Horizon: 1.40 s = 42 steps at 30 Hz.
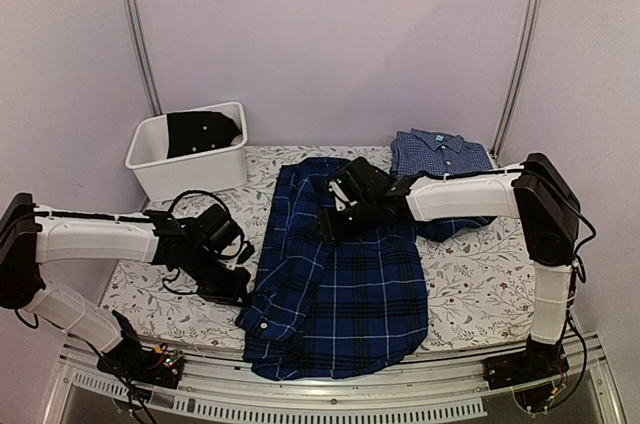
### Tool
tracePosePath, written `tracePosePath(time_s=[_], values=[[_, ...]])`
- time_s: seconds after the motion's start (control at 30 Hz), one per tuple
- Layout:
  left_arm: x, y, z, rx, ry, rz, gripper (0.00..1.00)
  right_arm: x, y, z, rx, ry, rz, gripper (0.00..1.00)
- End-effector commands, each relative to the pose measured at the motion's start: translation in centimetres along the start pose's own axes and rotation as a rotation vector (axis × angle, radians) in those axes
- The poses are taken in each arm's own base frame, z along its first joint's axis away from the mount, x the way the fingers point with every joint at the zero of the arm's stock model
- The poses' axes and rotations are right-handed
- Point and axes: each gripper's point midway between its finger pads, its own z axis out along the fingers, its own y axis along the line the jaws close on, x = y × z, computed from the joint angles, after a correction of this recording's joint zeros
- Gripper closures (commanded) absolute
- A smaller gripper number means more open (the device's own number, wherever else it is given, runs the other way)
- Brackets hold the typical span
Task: Fold and stack the long sleeve shirts
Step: Smooth out the sleeve of the 1/3-folded shirt.
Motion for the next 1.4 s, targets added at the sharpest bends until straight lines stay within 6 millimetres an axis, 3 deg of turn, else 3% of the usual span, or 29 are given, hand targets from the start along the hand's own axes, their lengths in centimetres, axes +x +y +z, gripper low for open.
tracePosePath(time_s=[0.0, 0.17, 0.3, 0.37, 0.43, 0.5, 0.83, 1.0, 1.1, 1.23, 1.37], values=[[0.6, -1.9, -1.2, 0.064, 0.021, 0.004, 1.0, 1.0, -2.1, 0.1, 0.039, 0.009, 0.035, 0.42], [1.0, -4.1, -2.9, 0.11, 0.025, 0.0, 1.0, 1.6, -2.4, 0.4, -0.013, 0.017, 0.085, 0.43], [1.8, -3.0, -2.9, 0.054, 0.026, -0.027, 0.98, 1.4, -2.1, 0.3, -0.084, -0.002, 0.126, 0.45], [1.7, -1.6, -3.0, -0.012, 0.0, -0.051, 0.77, 1.4, -1.7, 0.4, -0.112, -0.003, 0.14, 0.46], [1.5, -0.8, -3.1, -0.042, -0.026, -0.069, 0.62, 1.6, -1.3, 0.5, -0.138, 0.0, 0.152, 0.47], [1.2, -0.3, -2.9, -0.054, -0.05, -0.084, 0.55, 1.9, -1.3, 0.8, -0.148, 0.003, 0.167, 0.49], [1.1, 1.9, -0.5, -0.106, -0.033, -0.099, 0.54, 2.4, -1.8, 1.4, -0.181, 0.002, 0.244, 0.53], [1.1, 1.0, 0.0, -0.061, -0.019, -0.087, 0.57, 2.6, -1.6, 1.8, -0.207, 0.01, 0.269, 0.53], [1.0, 1.7, -0.5, -0.109, -0.022, -0.089, 0.58, 2.9, -1.7, 2.0, -0.207, 0.015, 0.281, 0.53], [0.2, 2.8, -2.3, -0.186, -0.088, -0.103, 0.47, 3.2, -1.8, 2.0, -0.212, 0.013, 0.294, 0.53], [0.4, 2.9, -1.6, -0.175, -0.064, -0.111, 0.43, 3.5, -1.8, 2.1, -0.227, 0.016, 0.313, 0.51]])
